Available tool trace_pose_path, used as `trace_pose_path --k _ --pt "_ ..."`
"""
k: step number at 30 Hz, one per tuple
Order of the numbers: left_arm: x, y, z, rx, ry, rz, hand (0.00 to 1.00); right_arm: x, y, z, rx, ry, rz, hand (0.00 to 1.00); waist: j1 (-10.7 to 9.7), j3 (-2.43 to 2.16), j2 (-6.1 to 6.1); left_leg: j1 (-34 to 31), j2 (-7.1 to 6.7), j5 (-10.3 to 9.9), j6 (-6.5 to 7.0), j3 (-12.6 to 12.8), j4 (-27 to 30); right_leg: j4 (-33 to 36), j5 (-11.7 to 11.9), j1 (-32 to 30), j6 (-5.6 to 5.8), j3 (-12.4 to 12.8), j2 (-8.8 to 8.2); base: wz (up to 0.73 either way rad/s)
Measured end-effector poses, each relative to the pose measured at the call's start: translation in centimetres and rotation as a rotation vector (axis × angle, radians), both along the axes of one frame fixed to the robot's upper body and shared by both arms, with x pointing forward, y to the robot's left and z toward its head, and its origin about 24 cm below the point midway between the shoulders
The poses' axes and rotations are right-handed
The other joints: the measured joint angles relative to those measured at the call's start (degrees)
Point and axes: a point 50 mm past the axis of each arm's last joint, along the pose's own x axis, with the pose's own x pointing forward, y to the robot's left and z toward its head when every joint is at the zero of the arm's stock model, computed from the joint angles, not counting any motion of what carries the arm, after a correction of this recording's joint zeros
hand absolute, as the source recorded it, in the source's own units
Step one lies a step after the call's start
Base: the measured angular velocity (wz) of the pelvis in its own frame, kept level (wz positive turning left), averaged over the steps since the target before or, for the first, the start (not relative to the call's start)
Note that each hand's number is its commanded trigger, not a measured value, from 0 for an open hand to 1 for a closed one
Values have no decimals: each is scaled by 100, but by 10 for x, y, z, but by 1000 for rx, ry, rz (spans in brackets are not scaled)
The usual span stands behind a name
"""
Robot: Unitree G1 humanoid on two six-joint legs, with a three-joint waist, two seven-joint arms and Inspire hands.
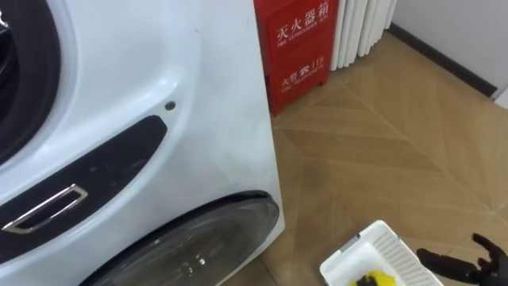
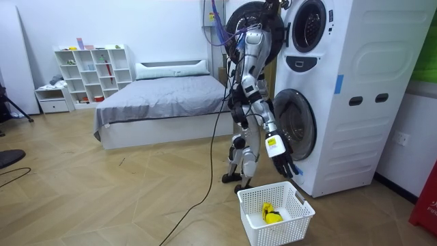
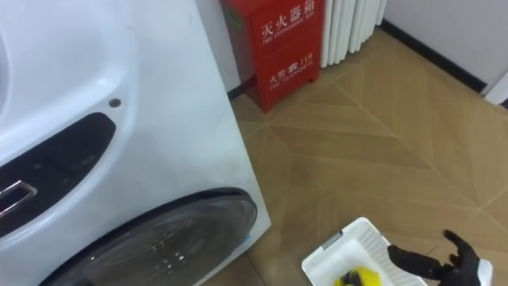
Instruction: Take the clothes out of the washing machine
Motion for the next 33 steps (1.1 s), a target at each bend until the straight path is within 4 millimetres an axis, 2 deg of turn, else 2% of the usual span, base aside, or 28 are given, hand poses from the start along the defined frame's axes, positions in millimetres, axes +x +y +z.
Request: trace_pose_path --k 6,9,14,16,18,20,22,23,24,25,28,29,31,33 --pt "-8 1 -2 1 18 4 0 -12 -3 -5 3 19 -24 0 -16 -10 -52 169 -3 0 0 -17 -12 -33 -7 190 15 -2 0 0" --pt "-10 2 -3 2 16 4 0 -15 -4 -6 1 24 -29 0 -12 -32 -95 231 -2 0 0 -20 -14 -61 -10 259 21 -2 0 1" --pt "-15 3 -4 3 28 9 0 -25 -7 -9 2 35 -49 0 -21 -47 -135 458 27 0 0 -88 -47 -195 -18 591 27 -110 1 11" --pt "-20 6 -4 4 27 18 0 -46 -9 -21 35 79 -79 0 -5 -75 -182 653 46 15 -25 -259 -102 -359 -27 899 24 -274 -2 35" --pt "-28 12 -4 7 35 46 0 -63 -10 -34 105 128 -120 0 5 -69 -247 844 57 29 -48 -367 -191 -480 -39 1167 19 -397 -3 39" --pt "-37 17 -5 12 50 74 0 -88 -12 -49 181 187 -182 0 -3 -66 -322 1000 72 33 -55 -598 -216 -640 -49 1470 24 -602 -17 56" --pt "-53 24 -7 22 80 96 0 -128 -15 -66 272 266 -284 0 55 -84 -431 1208 69 41 -68 -862 -265 -776 -101 1832 41 -835 -40 62" --pt "-58 26 -8 24 90 105 0 -137 -14 -69 290 289 -300 0 88 -92 -463 1253 71 41 -68 -904 -279 -821 -107 1909 42 -896 -45 50" --pt "-66 28 -9 28 108 117 0 -153 -10 -77 328 337 -318 0 122 -120 -519 1328 73 41 -68 -1035 -291 -904 -117 2074 45 -1025 -56 52" --pt "-73 29 -9 34 125 120 0 -165 -1 -84 374 381 -331 0 149 -99 -601 1404 68 40 -68 -1189 -300 -956 -146 2219 59 -1103 -57 55" --pt "-88 29 -12 39 168 114 0 -188 26 -101 493 480 -306 0 301 -99 -769 1511 56 40 -69 -1423 -309 -1065 -191 2460 77 -1291 -66 52" --pt "-91 29 -12 36 172 125 0 -193 32 -103 517 495 -306 0 337 -110 -791 1523 54 40 -69 -1478 -309 -1088 -193 2496 78 -1310 -64 41" --pt "-102 29 -14 35 196 154 0 -203 46 -109 582 526 -293 0 503 -99 -839 1647 42 40 -69 -1626 -327 -1245 -193 2741 94 -1460 -67 36" --pt "-108 31 -14 39 209 172 0 -201 53 -111 595 551 -218 0 681 -85 -879 1716 33 39 -69 -1649 -320 -1262 -206 2830 112 -1475 -75 17"
